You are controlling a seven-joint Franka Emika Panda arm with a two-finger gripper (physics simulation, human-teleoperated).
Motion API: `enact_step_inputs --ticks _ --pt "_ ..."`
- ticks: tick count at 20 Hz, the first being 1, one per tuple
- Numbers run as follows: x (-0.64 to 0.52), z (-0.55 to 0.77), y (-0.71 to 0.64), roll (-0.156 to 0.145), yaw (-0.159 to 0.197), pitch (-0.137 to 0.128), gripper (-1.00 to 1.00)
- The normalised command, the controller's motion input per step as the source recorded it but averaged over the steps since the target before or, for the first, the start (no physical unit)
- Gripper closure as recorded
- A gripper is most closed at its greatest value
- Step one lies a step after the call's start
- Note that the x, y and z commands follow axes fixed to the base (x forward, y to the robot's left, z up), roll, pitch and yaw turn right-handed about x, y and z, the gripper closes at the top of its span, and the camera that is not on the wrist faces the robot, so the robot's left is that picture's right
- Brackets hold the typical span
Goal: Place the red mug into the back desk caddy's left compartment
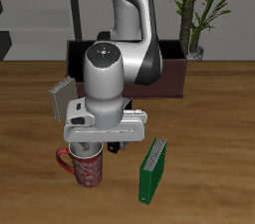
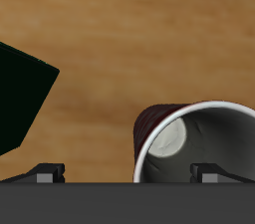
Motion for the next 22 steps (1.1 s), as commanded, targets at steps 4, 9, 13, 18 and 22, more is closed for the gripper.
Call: enact_step_inputs --ticks 4,9,13,18,22 --pt "0.02 -0.17 -0.01 0.008 0.003 0.023 1.0" --pt "0.01 -0.06 -0.02 0.0 -0.022 0.009 1.0" --pt "-0.05 0.13 -0.01 -0.003 0.008 -0.023 1.0" --pt "-0.12 0.45 -0.11 -0.024 0.018 -0.084 1.0" --pt "-0.26 0.77 -0.28 -0.058 -0.008 -0.093 1.0"
